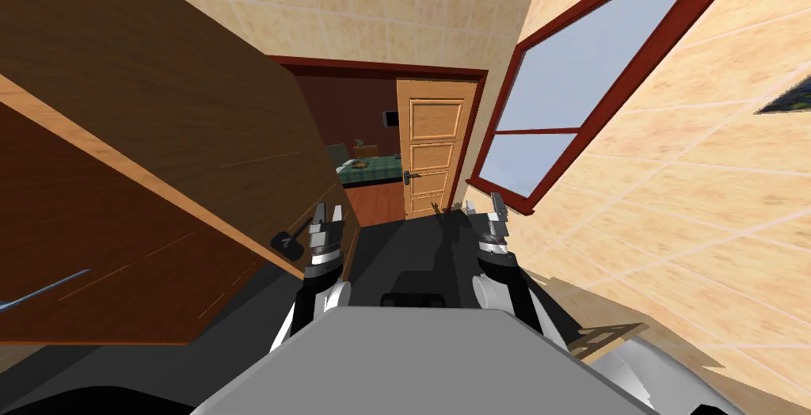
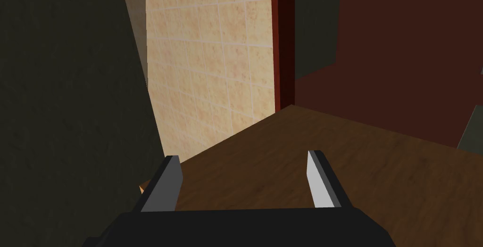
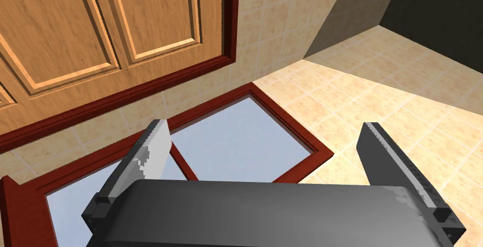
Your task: Pull the door open
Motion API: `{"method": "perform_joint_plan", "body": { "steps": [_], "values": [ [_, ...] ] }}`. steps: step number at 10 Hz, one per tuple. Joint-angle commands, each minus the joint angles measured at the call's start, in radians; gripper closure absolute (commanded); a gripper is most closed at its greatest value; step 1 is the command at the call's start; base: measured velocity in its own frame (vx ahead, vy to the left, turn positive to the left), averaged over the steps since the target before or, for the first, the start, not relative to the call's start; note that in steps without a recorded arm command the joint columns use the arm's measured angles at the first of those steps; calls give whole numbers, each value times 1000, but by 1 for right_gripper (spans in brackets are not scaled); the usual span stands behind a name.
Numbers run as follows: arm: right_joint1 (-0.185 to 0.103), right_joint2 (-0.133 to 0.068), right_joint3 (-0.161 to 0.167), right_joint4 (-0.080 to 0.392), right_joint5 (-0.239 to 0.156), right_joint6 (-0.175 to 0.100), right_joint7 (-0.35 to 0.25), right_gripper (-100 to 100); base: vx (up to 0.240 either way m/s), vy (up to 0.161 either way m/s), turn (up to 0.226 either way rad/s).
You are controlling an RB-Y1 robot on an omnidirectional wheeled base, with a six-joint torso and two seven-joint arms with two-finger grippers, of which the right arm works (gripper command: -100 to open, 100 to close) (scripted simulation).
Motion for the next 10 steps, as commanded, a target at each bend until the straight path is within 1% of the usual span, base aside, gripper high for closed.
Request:
{"method": "perform_joint_plan", "body": {
  "steps": [1,3,5,8,9,10],
  "values": [
    [-7,-9,-4,20,6,1,-11,-100,99,26,40],
    [-16,-21,-9,47,15,2,-26,-100,173,42,31],
    [-28,-38,-17,86,27,4,-47,-100,202,26,45],
    [-52,-67,-31,159,49,8,-87,-100,190,54,55],
    [-57,-72,-34,173,54,9,-94,-100,165,25,41],
    [-67,-83,-40,201,62,10,-110,-100,175,55,56]
  ]
}}
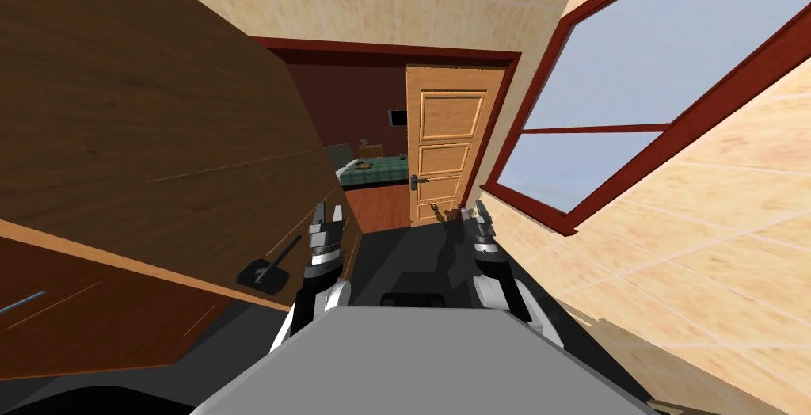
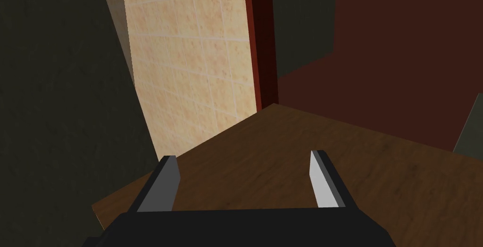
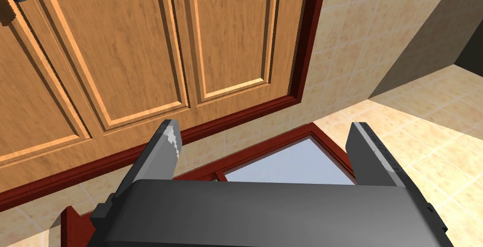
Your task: Pull the door open
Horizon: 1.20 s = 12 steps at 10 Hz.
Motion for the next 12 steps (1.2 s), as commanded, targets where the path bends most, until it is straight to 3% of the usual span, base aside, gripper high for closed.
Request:
{"method": "perform_joint_plan", "body": {
  "steps": [1,12],
  "values": [
    [-12,-10,-5,32,10,2,-16,-100,154,44,34],
    [-88,-95,-50,263,82,14,-143,-100,129,41,49]
  ]
}}
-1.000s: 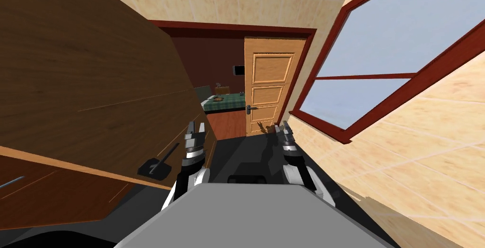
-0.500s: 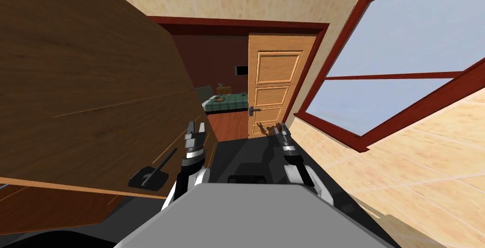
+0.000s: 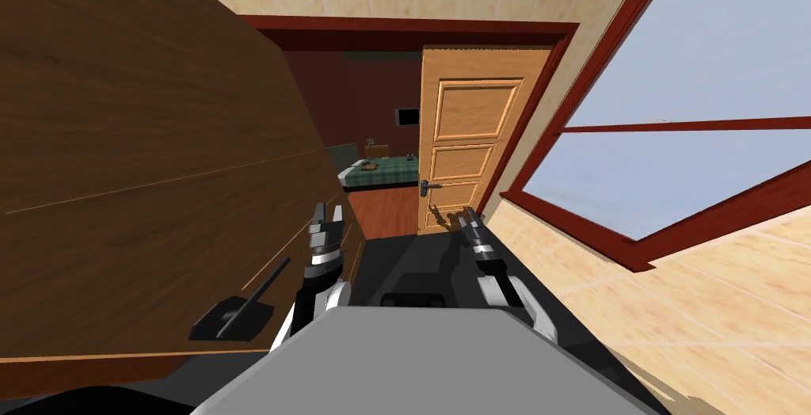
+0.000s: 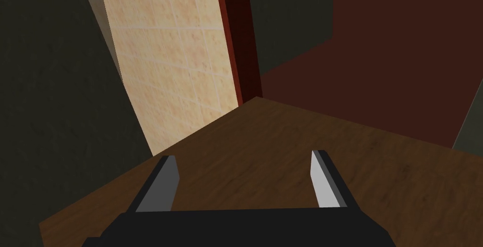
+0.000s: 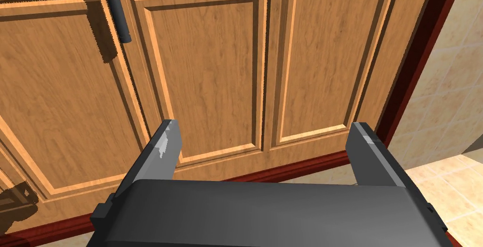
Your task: Pull the door open
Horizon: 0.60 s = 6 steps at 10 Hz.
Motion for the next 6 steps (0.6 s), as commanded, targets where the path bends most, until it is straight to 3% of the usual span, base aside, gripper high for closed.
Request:
{"method": "perform_joint_plan", "body": {
  "steps": [1,6],
  "values": [
    [-10,-10,-5,29,9,1,-16,-100,111,50,36],
    [-49,-52,-29,147,46,7,-81,-100,130,41,52]
  ]
}}
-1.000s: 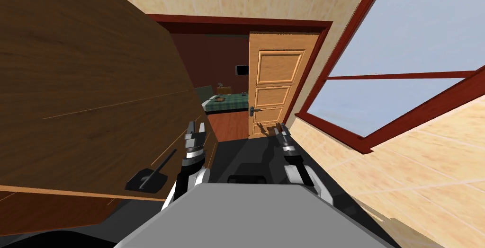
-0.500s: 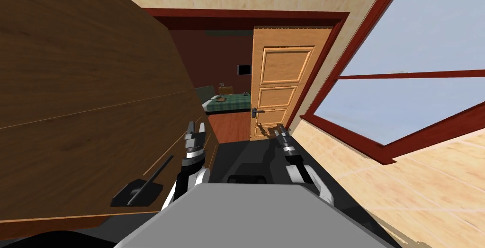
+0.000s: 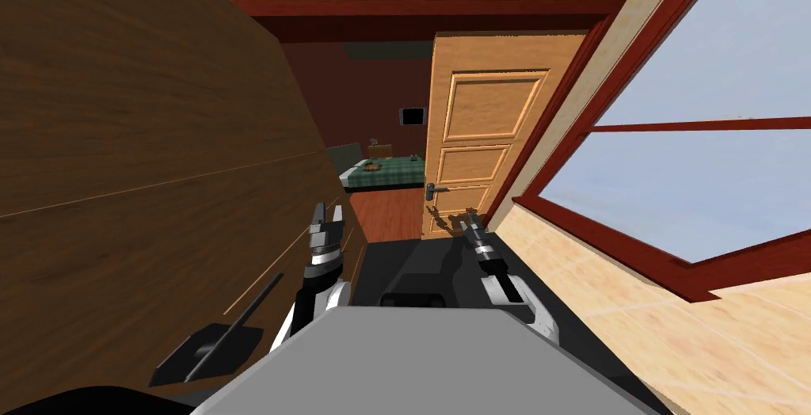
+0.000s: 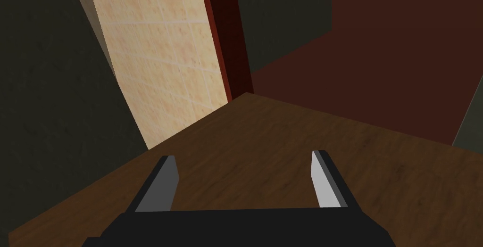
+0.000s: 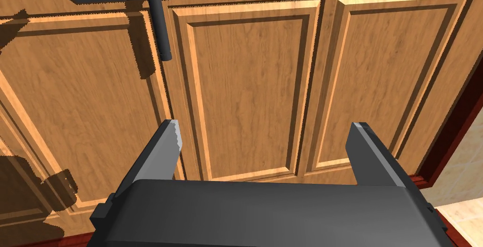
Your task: Pull the door open
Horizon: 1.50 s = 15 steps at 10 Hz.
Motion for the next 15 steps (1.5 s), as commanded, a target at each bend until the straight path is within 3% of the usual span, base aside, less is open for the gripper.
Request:
{"method": "perform_joint_plan", "body": {
  "steps": [1,8,15],
  "values": [
    [-10,-11,-6,34,12,2,-20,-100,140,42,57],
    [-67,-72,-40,208,66,10,-115,-100,170,33,57],
    [-108,-115,-65,331,104,17,-182,-100,191,8,42]
  ]
}}
